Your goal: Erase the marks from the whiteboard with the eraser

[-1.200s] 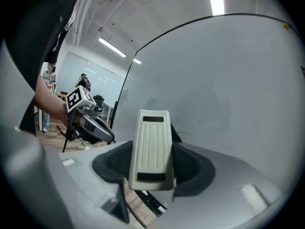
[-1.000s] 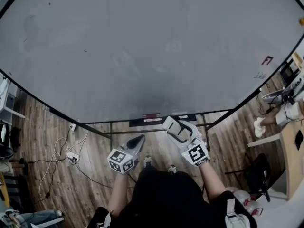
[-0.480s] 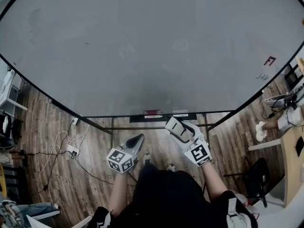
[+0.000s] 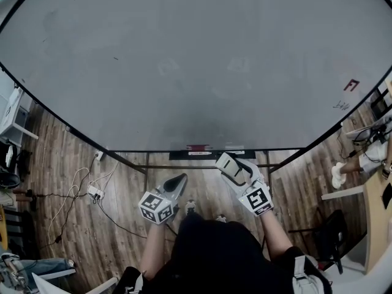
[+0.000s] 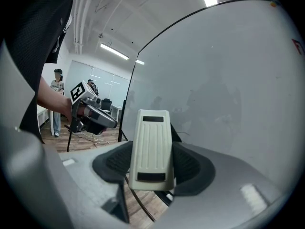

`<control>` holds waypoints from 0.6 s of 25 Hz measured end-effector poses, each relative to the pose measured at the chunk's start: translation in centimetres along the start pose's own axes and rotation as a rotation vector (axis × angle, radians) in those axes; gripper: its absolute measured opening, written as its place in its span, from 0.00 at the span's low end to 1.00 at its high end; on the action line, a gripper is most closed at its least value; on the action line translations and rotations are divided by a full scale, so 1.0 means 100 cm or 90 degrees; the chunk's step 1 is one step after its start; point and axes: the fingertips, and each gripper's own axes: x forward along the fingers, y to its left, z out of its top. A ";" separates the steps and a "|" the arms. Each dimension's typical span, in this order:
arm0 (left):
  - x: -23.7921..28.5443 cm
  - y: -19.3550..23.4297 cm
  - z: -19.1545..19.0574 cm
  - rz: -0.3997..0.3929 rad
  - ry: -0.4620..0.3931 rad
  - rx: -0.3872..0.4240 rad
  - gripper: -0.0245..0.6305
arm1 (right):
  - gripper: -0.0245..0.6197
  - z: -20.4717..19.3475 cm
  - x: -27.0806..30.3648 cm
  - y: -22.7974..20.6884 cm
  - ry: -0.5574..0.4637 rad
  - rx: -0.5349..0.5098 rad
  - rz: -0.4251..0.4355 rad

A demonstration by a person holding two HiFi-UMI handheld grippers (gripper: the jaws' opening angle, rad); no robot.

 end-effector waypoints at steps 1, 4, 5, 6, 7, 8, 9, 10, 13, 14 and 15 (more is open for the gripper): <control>0.000 0.001 0.001 0.002 0.000 -0.001 0.05 | 0.44 0.000 0.001 -0.001 0.001 0.000 0.000; 0.002 0.005 0.002 0.003 0.000 -0.001 0.05 | 0.44 -0.001 0.005 -0.003 0.002 -0.001 -0.001; 0.002 0.007 0.003 0.003 0.001 -0.001 0.05 | 0.44 0.000 0.006 -0.004 0.002 0.000 -0.002; 0.004 0.007 0.003 0.002 0.002 0.000 0.05 | 0.44 0.000 0.006 -0.005 0.001 0.001 -0.002; 0.005 0.008 0.004 0.001 0.002 0.000 0.05 | 0.44 0.000 0.007 -0.006 0.001 0.002 -0.002; 0.007 0.008 0.005 -0.001 0.003 0.000 0.05 | 0.44 0.000 0.007 -0.007 0.001 0.003 -0.004; 0.009 0.009 0.005 -0.003 0.003 0.001 0.05 | 0.44 0.000 0.007 -0.009 0.001 0.003 -0.006; 0.011 0.009 0.006 -0.005 0.003 0.002 0.05 | 0.44 0.000 0.007 -0.010 0.001 0.002 -0.009; 0.015 0.010 0.008 -0.012 0.003 0.004 0.05 | 0.44 -0.001 0.007 -0.014 0.003 0.005 -0.015; 0.017 0.010 0.009 -0.013 0.003 0.004 0.05 | 0.44 -0.002 0.008 -0.015 0.003 0.006 -0.016; 0.018 0.010 0.010 -0.015 0.003 0.005 0.05 | 0.44 -0.002 0.008 -0.016 0.004 0.006 -0.017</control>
